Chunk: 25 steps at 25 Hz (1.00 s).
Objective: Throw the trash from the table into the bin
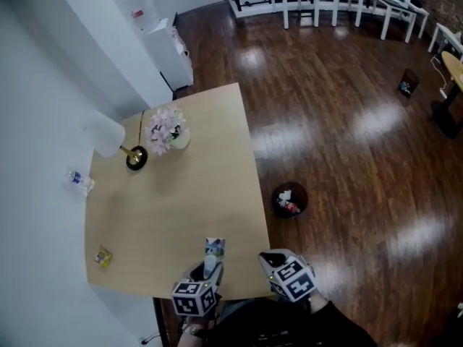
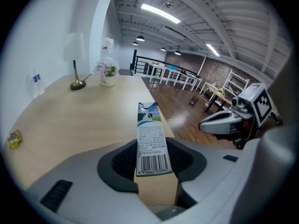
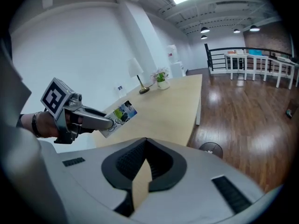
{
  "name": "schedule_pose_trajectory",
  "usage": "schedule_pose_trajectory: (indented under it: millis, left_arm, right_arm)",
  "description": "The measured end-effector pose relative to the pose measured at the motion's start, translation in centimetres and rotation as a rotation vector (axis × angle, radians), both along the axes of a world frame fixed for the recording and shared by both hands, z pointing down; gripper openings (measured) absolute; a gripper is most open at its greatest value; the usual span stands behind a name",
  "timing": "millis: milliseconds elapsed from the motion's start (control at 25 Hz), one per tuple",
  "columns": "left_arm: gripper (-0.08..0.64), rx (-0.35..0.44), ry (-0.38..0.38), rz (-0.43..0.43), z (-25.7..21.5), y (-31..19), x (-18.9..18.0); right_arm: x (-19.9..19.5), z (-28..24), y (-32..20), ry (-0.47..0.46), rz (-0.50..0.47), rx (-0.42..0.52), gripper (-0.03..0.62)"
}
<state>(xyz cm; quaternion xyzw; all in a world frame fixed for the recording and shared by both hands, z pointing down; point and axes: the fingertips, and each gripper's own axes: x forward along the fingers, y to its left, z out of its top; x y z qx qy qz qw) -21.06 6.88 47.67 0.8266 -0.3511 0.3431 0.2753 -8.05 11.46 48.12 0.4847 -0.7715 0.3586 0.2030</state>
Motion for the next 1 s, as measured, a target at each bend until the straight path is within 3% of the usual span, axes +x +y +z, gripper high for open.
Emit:
schedule_pose_trajectory:
  millis: [120, 240, 400, 680, 840, 1000]
  left_arm:
    - [0.192, -0.011, 0.0, 0.02, -0.4, 2.6, 4.4]
    - [0.192, -0.019, -0.015, 0.05, -0.8, 4.5, 6.5]
    - [0.192, -0.025, -0.024, 0.061, -0.5, 6.1, 7.0]
    - [0.192, 0.052, 0.028, 0.09, -1.4, 5.3, 9.2]
    - [0.192, 0.037, 0.066, 0.118, -0.2, 6.2, 10.5]
    - [0.192, 0.023, 0.047, 0.119, 0.1, 6.4, 11.7]
  right_arm:
    - [4.2, 0.9, 1.7, -0.006, 0.016, -0.024, 0.008]
    - [6.8, 0.6, 2.6, -0.027, 0.04, -0.043, 0.008]
    - [7.9, 0.4, 3.8, -0.035, 0.061, -0.059, 0.008]
    - [7.8, -0.6, 4.1, 0.03, 0.046, -0.012, 0.008]
    - [9.1, -0.2, 5.3, 0.048, 0.076, -0.03, 0.008]
    - [11.4, 1.0, 5.5, 0.039, 0.101, -0.053, 0.008]
